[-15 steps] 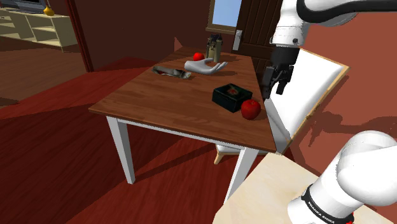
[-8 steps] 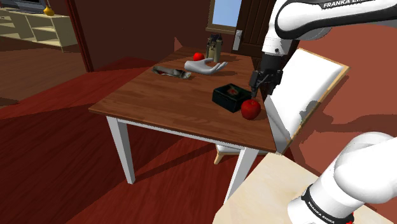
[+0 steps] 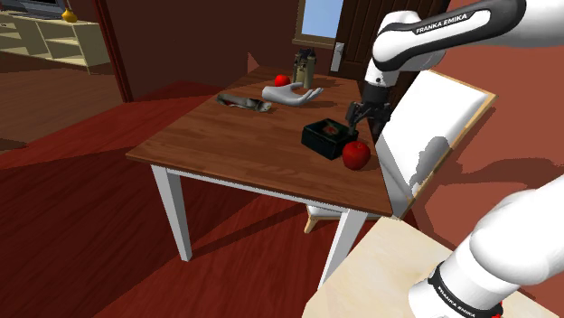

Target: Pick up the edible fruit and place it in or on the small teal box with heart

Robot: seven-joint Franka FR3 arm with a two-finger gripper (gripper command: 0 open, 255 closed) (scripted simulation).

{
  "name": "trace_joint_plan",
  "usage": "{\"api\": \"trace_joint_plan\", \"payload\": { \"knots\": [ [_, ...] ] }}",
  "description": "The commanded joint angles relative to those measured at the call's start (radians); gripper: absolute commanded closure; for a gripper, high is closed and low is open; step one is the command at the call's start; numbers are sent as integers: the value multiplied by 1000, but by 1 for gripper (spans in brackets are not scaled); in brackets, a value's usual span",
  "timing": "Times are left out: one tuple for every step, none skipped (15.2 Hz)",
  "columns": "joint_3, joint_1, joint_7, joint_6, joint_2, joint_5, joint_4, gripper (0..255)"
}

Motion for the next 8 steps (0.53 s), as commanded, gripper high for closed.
{"api": "trace_joint_plan", "payload": {
  "knots": [
    [-17,-20,21,53,51,-7,13,0],
    [-25,-29,31,74,78,-9,26,0],
    [-33,-38,40,94,104,-10,39,0],
    [-42,-47,50,113,130,-11,53,0],
    [-48,-53,57,127,150,-11,63,0],
    [-49,-53,56,141,155,-11,55,0],
    [-49,-53,56,155,160,-10,46,0],
    [-50,-53,55,168,166,-9,38,0]
  ]
}}
